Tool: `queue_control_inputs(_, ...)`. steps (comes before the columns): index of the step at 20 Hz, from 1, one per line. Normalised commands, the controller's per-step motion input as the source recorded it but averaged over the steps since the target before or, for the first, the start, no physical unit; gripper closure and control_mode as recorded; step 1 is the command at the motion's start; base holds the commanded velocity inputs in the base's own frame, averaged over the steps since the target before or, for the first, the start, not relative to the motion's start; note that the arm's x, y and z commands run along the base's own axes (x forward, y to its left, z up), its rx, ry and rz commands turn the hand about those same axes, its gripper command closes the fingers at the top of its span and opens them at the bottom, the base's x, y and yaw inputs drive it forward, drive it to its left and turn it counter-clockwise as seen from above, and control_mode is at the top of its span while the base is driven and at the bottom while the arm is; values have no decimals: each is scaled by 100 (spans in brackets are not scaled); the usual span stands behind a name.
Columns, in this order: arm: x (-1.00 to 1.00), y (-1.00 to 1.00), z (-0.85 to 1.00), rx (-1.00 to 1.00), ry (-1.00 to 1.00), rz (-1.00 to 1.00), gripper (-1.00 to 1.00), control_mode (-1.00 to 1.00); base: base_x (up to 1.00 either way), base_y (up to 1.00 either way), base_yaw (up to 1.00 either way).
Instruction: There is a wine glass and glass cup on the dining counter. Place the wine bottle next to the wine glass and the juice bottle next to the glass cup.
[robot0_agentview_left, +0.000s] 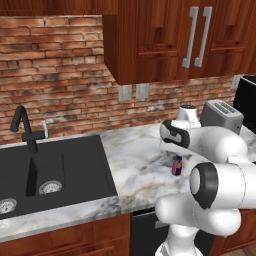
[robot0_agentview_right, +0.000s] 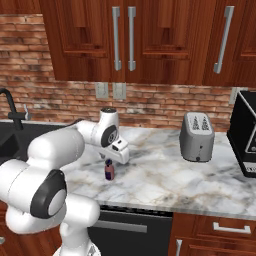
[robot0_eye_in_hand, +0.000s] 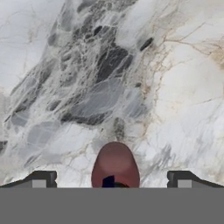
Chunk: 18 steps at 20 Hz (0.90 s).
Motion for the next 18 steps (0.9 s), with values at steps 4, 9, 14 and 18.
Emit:
queue_control_inputs(4,-15,0,0,0,0,-3,-100,-100,0,0,0)
queue_control_inputs(9,-14,0,0,0,0,-2,-100,-100,0,0,0)
queue_control_inputs(14,-2,0,0,0,0,-1,-100,-100,0,0,0)
queue_control_inputs(18,14,0,-1,0,0,-1,-100,-100,0,0,0)
